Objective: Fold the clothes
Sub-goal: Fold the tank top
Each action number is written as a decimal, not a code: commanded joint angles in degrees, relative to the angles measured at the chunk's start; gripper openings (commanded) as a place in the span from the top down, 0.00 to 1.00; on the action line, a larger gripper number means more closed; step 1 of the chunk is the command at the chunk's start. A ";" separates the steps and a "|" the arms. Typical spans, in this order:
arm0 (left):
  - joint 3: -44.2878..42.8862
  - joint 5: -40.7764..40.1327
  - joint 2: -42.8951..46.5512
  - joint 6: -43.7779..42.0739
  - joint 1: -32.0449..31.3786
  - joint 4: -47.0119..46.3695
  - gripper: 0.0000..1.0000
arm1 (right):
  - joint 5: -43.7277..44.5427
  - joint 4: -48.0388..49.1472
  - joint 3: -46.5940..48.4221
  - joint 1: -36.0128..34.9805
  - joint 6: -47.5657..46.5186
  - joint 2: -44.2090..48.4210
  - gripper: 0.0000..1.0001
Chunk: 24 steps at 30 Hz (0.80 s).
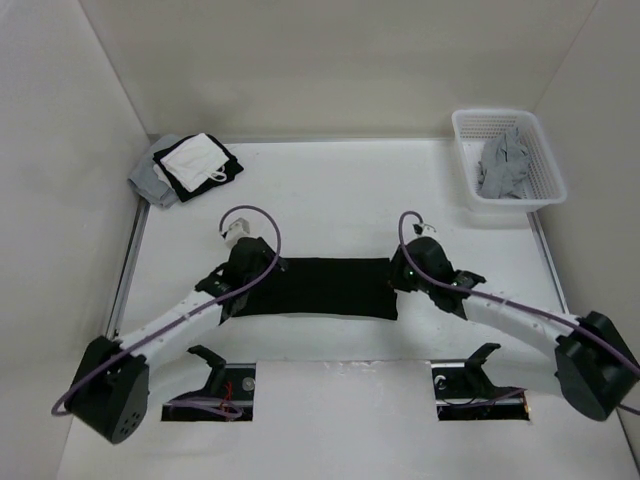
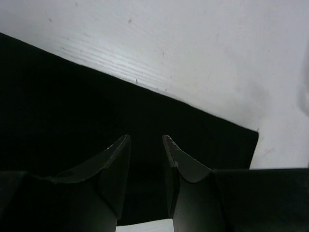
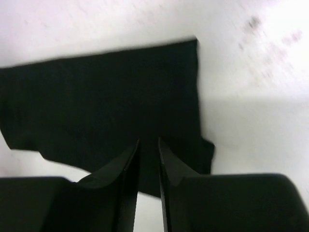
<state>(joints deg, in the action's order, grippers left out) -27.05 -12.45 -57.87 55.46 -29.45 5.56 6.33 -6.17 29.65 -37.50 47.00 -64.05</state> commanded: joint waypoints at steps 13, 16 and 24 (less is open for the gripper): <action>12.46 -1.52 -14.28 -0.53 1.27 -24.10 0.68 | -9.58 22.61 12.45 3.34 6.07 -33.41 0.91; 9.66 -3.11 -17.97 -1.41 4.70 -27.52 0.68 | -7.83 22.52 13.94 5.98 6.70 -34.47 0.92; -6.33 -1.36 -30.20 -2.55 10.60 -32.90 0.66 | -5.63 20.32 23.95 12.05 4.86 -39.30 0.92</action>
<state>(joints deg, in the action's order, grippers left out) -28.05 -13.26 -86.94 54.48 -20.25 -24.67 -1.69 13.47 49.30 -26.44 52.75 -101.60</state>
